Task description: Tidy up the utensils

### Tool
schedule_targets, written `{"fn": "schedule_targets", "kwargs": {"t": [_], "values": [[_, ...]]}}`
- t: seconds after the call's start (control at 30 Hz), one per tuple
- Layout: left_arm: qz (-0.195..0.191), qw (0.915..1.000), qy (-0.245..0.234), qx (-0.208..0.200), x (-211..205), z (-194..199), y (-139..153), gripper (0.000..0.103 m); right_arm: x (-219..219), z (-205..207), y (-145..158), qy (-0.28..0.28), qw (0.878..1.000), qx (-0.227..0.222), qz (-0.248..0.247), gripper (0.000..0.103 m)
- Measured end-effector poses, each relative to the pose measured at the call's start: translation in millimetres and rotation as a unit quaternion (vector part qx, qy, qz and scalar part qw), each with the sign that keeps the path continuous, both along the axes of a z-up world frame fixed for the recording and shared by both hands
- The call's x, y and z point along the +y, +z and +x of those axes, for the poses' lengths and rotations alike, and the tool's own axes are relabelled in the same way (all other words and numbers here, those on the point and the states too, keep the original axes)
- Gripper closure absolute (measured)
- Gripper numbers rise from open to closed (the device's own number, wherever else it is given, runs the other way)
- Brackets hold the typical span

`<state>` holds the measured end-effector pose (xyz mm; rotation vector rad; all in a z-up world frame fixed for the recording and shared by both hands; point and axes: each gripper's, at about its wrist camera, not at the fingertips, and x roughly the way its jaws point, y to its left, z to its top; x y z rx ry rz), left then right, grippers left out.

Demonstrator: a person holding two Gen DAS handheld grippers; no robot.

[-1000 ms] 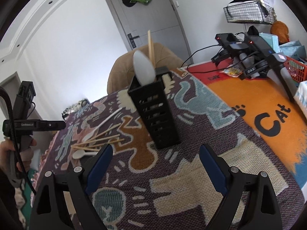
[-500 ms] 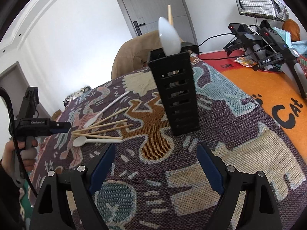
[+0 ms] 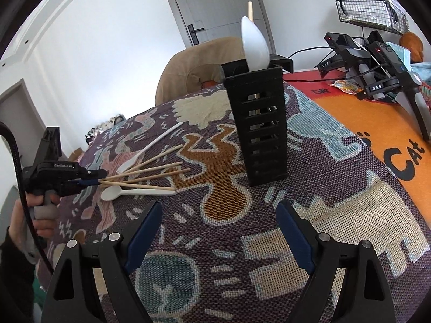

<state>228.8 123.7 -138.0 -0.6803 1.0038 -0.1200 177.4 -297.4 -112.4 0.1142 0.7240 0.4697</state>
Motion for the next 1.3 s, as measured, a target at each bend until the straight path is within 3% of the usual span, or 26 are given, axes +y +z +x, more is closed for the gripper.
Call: {"fn": "schedule_targets", "kwargs": {"t": [0.13,0.27,0.33,0.57,0.7,0.77,0.8,0.87,0.9,0.93,1.1,1.3], "values": [[-0.004,0.9999,0.000,-0.013,3,-3,4,0.087,8,-1,2,0.009,1.000,-0.002,-0.003,0.016],[0.004,0.9992,0.003,-0.038,7,-11,21,0.090,23,-1,5,0.035,0.999,-0.006,-0.013,0.026],[0.009,0.9986,0.003,-0.052,9,-14,31,0.103,30,-1,7,0.047,0.999,-0.008,-0.018,0.029],[0.026,0.9926,0.003,-0.118,13,-36,74,0.103,83,-3,14,0.127,0.989,-0.026,-0.074,0.043],[0.044,0.9933,0.008,-0.106,13,-40,79,0.103,103,-6,17,0.150,0.984,-0.034,-0.087,0.043],[0.029,0.9958,0.006,-0.087,15,-40,71,0.103,104,-7,17,0.152,0.984,-0.032,-0.083,0.043],[0.021,0.9965,0.004,-0.081,15,-41,66,0.101,104,-8,17,0.153,0.984,-0.031,-0.081,0.043],[0.012,0.9978,0.004,-0.066,14,-41,56,0.084,103,-9,17,0.154,0.985,-0.029,-0.078,0.043],[0.008,0.9983,0.007,-0.057,15,-41,50,0.057,102,-9,16,0.152,0.985,-0.029,-0.078,0.043],[0.002,0.9982,0.011,-0.060,15,-43,48,0.039,101,-10,15,0.151,0.985,-0.028,-0.077,0.043],[-0.047,0.9967,0.030,-0.059,19,-44,32,0.038,90,-10,12,0.140,0.987,-0.022,-0.071,0.043],[-0.062,0.9970,0.034,-0.032,9,-35,13,0.050,80,-10,5,0.131,0.989,-0.013,-0.063,0.043]]}}
